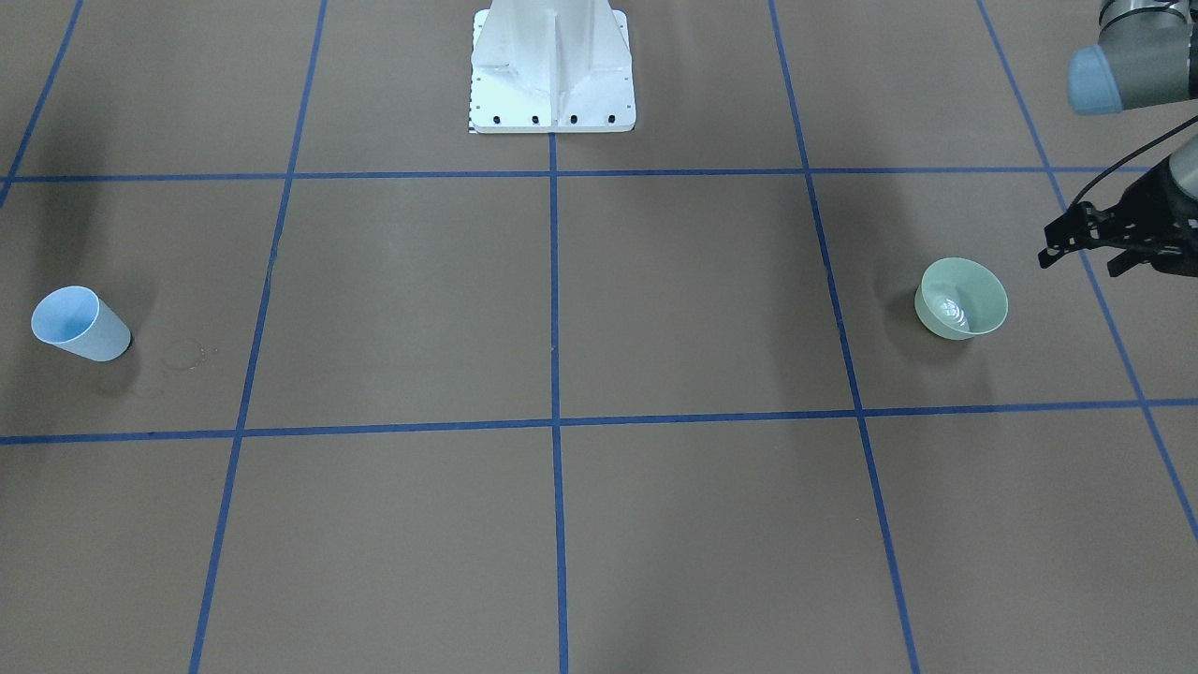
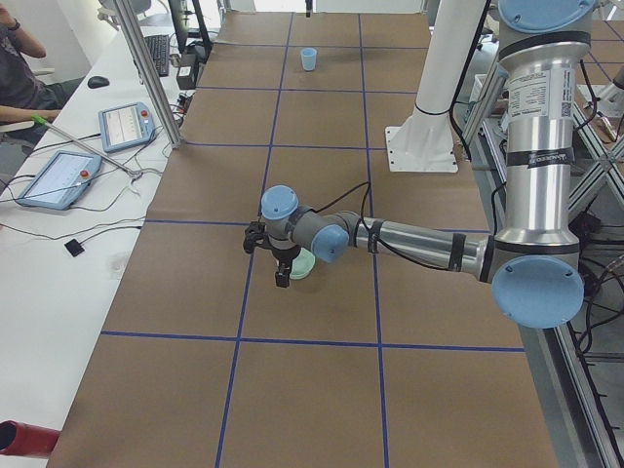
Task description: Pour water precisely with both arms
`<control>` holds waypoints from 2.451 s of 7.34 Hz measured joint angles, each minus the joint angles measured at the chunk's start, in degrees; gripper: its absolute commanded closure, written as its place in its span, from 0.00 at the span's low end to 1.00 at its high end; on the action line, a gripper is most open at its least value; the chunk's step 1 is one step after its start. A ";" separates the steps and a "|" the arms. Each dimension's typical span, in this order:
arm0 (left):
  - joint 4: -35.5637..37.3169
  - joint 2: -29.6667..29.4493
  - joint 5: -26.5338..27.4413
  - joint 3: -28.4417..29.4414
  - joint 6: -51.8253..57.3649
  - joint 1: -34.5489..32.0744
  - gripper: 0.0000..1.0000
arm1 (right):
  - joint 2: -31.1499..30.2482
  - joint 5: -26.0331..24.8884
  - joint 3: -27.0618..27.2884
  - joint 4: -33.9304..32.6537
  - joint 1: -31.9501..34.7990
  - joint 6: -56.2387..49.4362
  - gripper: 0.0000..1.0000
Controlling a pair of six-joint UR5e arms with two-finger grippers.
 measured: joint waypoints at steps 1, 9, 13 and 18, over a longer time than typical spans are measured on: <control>-0.36 -0.71 0.92 0.82 -0.55 2.29 0.01 | 0.00 -0.01 -0.07 0.02 -0.01 0.00 0.00; -3.29 -4.19 1.12 8.07 -7.31 7.34 1.00 | -0.06 0.10 -0.17 0.03 -0.11 -0.09 0.00; -2.40 -5.14 -3.77 8.67 -12.06 7.36 1.00 | -0.18 0.14 -0.18 0.03 -0.11 -0.03 0.00; 4.10 -24.41 -4.22 4.58 -34.99 12.49 1.00 | -0.18 0.14 -0.18 0.04 -0.20 0.11 0.00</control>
